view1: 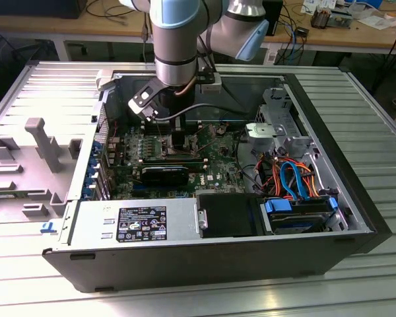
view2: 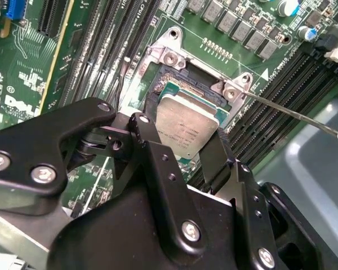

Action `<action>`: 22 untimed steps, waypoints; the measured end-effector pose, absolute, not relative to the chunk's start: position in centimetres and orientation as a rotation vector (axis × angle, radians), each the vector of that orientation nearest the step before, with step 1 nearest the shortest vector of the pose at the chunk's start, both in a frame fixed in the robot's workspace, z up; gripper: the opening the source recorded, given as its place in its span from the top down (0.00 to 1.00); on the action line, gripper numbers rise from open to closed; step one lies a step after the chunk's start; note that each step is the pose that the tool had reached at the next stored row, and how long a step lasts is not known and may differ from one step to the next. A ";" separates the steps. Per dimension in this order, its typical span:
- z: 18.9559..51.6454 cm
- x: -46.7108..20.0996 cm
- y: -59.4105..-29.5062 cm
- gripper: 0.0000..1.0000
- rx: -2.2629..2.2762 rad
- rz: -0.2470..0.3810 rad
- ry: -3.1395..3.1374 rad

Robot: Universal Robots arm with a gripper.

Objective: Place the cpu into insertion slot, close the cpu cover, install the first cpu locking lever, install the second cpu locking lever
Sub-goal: 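Place the cpu into insertion slot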

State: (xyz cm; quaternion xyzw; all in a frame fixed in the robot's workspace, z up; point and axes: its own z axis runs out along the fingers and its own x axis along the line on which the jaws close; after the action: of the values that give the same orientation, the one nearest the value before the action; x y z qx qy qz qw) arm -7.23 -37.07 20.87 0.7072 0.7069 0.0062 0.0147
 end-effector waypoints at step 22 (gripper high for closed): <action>20.0 -7.3 -37.1 0.38 2.204 0.019 2.198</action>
State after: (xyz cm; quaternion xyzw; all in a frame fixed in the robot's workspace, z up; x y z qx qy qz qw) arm -7.25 -37.15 20.03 0.7080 0.7060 0.0062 0.0147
